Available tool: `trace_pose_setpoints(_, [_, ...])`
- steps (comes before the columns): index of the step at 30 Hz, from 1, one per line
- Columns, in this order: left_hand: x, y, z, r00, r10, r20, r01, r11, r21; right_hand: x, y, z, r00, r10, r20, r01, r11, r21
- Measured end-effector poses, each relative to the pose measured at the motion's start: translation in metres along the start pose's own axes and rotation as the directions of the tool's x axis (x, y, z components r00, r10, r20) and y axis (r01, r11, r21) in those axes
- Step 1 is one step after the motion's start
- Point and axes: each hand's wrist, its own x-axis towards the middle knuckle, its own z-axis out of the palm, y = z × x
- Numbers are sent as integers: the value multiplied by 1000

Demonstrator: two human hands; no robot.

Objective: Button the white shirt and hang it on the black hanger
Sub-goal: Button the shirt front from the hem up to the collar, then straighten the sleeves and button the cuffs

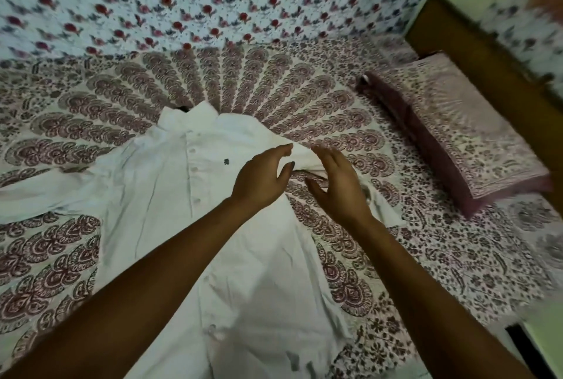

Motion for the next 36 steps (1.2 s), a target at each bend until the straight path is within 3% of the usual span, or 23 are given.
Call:
trace_pose_setpoints(5, [11,61,29,999,-13,30,12,999,34,-24,41,-53,1000,-27,-10,27,1000,13])
trace_pose_setpoints(12, [25,118,90,985,-170,29,170,985,3,-48,120,-100,985,-136,102,138,990,-11])
trace_pose_setpoints(20, [29,80,118,914,-406,0,404,909,-98,-2,147,-71,953,-215,215,211,977,41])
trace_pose_setpoints(25, [47,20,149,778,-628,8,594,732,-334,41,167,-18,934,-199,296,181,980,86])
trace_pose_setpoints(29, [69,-20,190,639,-760,119,671,476,-568,83,191,31,914,-181,362,160,983,88])
trace_pose_setpoints(32, [93,-46,216,564,-811,156,643,313,-699,119,206,65,925,-141,354,103,987,126])
trace_pose_setpoints(36, [131,-77,244,421,-895,148,504,95,-859,166,219,109,917,-50,395,-43,974,222])
